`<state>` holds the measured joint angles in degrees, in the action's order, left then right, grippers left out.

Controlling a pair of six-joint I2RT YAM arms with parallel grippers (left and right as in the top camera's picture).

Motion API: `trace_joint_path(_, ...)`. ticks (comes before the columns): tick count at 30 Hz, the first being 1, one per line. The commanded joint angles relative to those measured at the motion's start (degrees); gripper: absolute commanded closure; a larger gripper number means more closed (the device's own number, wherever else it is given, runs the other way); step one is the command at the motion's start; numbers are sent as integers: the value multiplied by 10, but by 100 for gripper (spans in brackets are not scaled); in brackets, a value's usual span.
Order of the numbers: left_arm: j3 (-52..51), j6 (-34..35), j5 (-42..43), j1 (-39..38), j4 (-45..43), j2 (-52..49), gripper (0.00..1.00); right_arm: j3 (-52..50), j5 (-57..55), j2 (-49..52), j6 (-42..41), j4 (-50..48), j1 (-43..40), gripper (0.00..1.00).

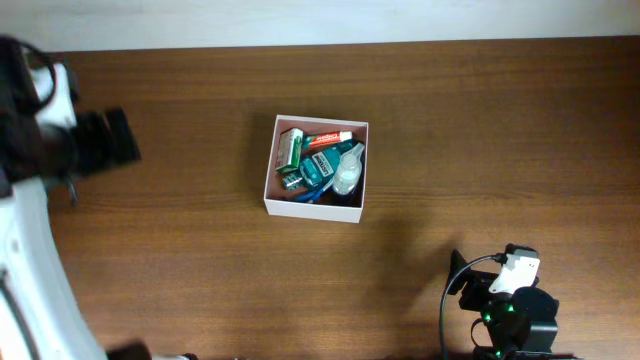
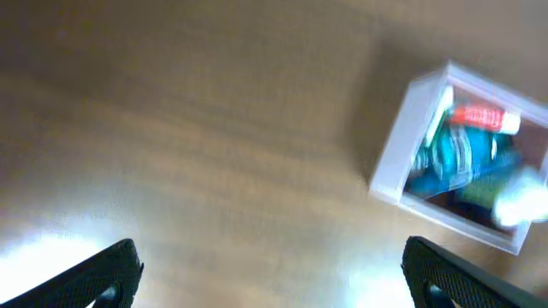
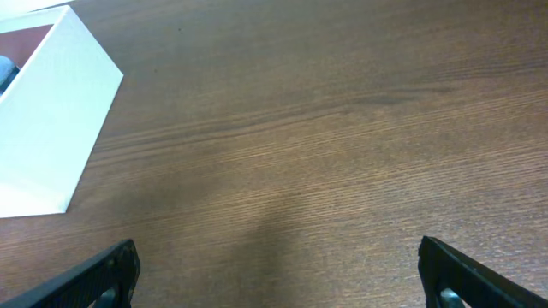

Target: Pack container

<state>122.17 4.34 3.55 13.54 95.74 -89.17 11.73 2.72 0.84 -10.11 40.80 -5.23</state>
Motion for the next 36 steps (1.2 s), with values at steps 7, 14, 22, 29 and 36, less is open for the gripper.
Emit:
trace_joint_path(7,-348,-4,-82,-12,-170,311,1,-6,5,-7,0,-1,-4,1)
trace_joint_path(14,-671,0,-71,-51,-487,545,1,-6,5,-7,0,-1,-4,1)
trace_joint_path(22,-913,53,-53,-76,-537,728,1,-6,5,-7,0,-1,-4,1)
trace_joint_path(29,-1005,53,-52,-112,-538,809,1,-6,5,-7,0,-1,-4,1)
trace_joint_path(36,-1048,52,-53,-123,-538,835,1,-6,5,-7,0,-1,-4,1)
